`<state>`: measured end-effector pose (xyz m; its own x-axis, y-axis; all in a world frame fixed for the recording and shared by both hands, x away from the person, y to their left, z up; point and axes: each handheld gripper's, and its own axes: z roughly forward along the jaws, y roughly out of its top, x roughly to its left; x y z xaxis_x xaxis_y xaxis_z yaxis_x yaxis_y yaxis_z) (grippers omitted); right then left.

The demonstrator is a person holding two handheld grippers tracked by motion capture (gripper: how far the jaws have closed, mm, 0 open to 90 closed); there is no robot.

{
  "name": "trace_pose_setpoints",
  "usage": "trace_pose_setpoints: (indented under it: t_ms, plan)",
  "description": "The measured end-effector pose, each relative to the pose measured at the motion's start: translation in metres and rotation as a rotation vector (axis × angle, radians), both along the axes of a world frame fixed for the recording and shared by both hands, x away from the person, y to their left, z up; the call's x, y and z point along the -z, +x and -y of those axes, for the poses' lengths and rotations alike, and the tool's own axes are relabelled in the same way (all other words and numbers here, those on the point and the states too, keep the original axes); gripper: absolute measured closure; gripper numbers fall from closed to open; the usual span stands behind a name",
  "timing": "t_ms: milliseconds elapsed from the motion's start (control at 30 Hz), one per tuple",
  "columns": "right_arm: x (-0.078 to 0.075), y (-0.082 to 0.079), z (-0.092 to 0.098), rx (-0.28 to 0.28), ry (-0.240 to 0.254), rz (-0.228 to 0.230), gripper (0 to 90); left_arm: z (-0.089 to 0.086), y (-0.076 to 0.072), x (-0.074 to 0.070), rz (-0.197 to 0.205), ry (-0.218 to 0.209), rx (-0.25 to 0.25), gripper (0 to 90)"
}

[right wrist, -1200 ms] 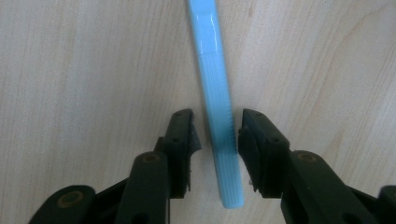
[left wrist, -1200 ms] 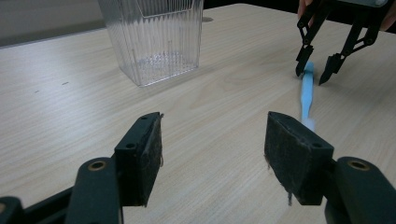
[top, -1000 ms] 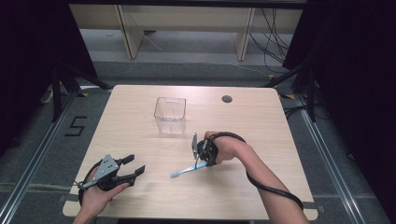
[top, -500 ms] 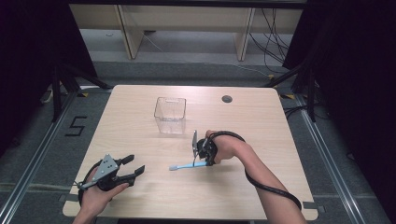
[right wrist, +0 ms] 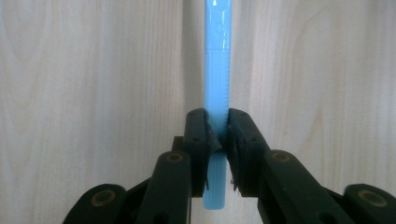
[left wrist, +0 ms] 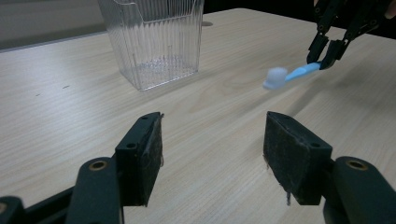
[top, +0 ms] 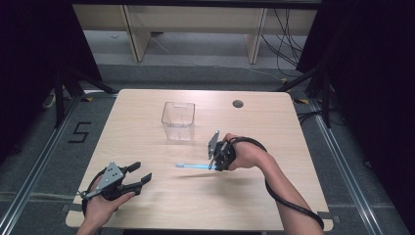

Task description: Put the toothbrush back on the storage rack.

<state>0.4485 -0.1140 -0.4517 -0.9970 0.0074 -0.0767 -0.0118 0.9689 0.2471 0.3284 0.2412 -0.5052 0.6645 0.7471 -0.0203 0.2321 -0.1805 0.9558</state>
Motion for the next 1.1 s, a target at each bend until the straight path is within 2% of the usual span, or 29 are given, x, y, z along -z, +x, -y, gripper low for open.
trace_pose_setpoints:
  t_ms: [33,67,133,167,200,267,333,433,567,633,700,767,800,867,1100]
  plan:
    - [-0.003,-0.003,0.004,0.014,0.033,0.011,78.9,0.000,0.000,0.000,-0.002,0.001,0.000,37.1]
    - [-0.006,-0.008,0.006,0.057,0.069,0.001,78.9,0.001,0.000,0.000,-0.001,-0.008,0.002,37.1]
    - [-0.011,-0.013,0.013,0.079,0.117,0.018,78.9,0.001,0.000,0.000,-0.003,-0.013,0.001,37.0]
    - [-0.013,-0.015,0.015,0.084,0.148,0.024,78.9,0.002,0.000,0.000,-0.003,-0.017,0.002,37.0]
    - [-0.015,-0.015,0.018,0.048,0.200,0.044,78.9,0.003,0.001,0.000,-0.004,-0.029,0.004,36.9]
    - [-0.019,-0.021,0.023,0.077,0.267,0.049,78.9,0.004,0.002,0.001,0.002,-0.042,0.014,36.6]
    - [-0.023,-0.025,0.029,0.100,0.325,0.083,78.9,0.006,0.002,0.000,0.001,-0.054,0.015,36.4]
    - [-0.025,-0.031,0.035,0.126,0.423,0.115,78.9,0.007,0.002,-0.003,-0.005,-0.054,0.016,36.1]
    - [-0.023,-0.039,0.043,0.171,0.543,0.149,78.9,0.009,0.005,-0.006,-0.003,-0.078,0.023,35.4]
    - [-0.021,-0.042,0.045,0.195,0.581,0.163,78.9,0.010,0.007,-0.007,0.004,-0.102,0.031,35.1]
    - [-0.018,-0.045,0.047,0.225,0.618,0.184,78.9,0.010,0.007,-0.010,-0.001,-0.099,0.022,34.5]
    - [-0.015,-0.048,0.048,0.255,0.663,0.201,78.9,0.013,0.009,-0.011,0.017,-0.128,0.032,33.7]
    - [-0.014,-0.049,0.049,0.262,0.683,0.208,78.9,0.013,0.009,-0.014,0.005,-0.113,0.021,33.5]
    - [-0.011,-0.051,0.049,0.284,0.728,0.220,78.9,0.015,0.010,-0.017,0.010,-0.119,0.028,32.7]
    - [0.000,-0.058,0.048,0.328,0.832,0.244,78.9,0.021,0.016,-0.026,0.036,-0.117,0.038,31.6]
